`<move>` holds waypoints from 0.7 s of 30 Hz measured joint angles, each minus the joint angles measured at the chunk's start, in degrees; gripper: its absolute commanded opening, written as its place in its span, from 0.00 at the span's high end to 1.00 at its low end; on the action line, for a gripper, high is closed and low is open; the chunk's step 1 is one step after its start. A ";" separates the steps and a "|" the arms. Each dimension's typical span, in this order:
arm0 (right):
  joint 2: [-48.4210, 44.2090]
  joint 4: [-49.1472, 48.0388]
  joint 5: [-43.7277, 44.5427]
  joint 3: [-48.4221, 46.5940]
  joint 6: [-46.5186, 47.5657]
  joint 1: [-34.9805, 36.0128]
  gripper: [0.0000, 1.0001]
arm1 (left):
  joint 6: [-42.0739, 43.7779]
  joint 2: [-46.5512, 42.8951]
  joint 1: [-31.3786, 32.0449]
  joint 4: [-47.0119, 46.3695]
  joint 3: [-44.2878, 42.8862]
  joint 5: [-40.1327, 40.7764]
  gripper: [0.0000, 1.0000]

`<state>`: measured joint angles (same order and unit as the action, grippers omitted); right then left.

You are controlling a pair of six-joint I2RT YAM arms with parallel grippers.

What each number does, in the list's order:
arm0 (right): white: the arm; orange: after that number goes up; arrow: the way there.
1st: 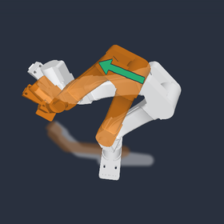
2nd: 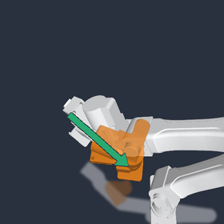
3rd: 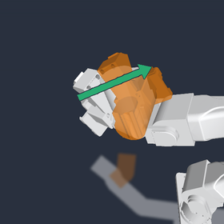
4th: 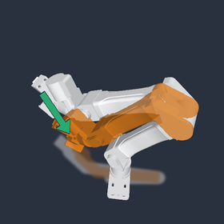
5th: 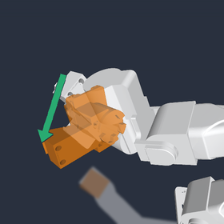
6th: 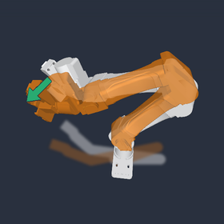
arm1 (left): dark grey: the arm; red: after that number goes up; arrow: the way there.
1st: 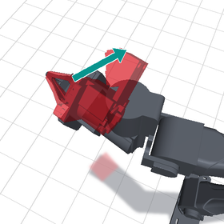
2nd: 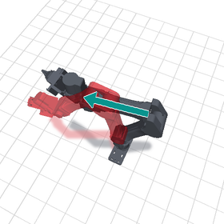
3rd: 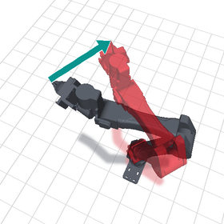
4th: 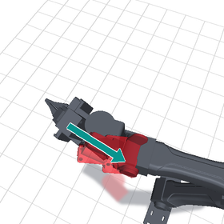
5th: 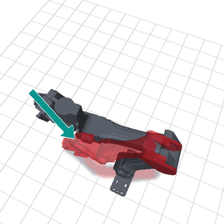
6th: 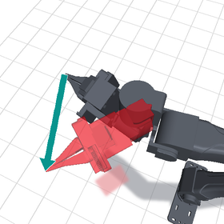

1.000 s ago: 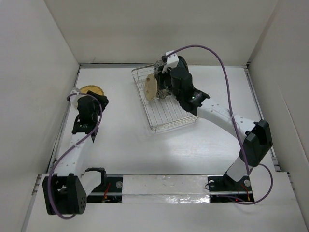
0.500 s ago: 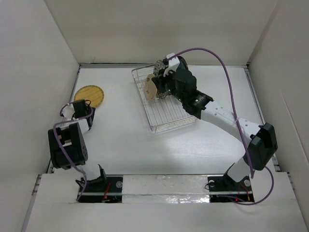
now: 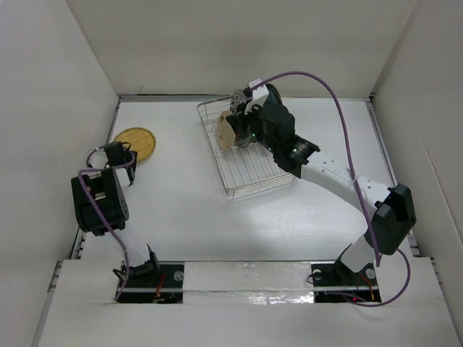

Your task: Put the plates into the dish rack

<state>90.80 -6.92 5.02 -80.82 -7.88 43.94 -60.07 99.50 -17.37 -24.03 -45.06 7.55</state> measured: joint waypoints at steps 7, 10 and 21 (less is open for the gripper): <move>0.00 -0.39 -0.15 0.20 -0.07 0.00 0.96 | -1.60 1.36 0.00 0.42 -1.25 -0.31 0.60; -0.02 -0.61 -0.15 0.33 -0.07 0.00 0.96 | -2.01 1.88 0.00 0.44 -1.75 -0.37 0.61; -0.72 -1.29 -0.52 1.29 -0.20 -0.11 0.95 | -2.05 2.43 -0.11 -2.47 -2.67 -1.33 1.00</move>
<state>90.08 -8.21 4.49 -79.53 -8.08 43.83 -62.13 101.93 -17.47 -26.50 -47.72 6.22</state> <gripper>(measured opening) 0.046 0.055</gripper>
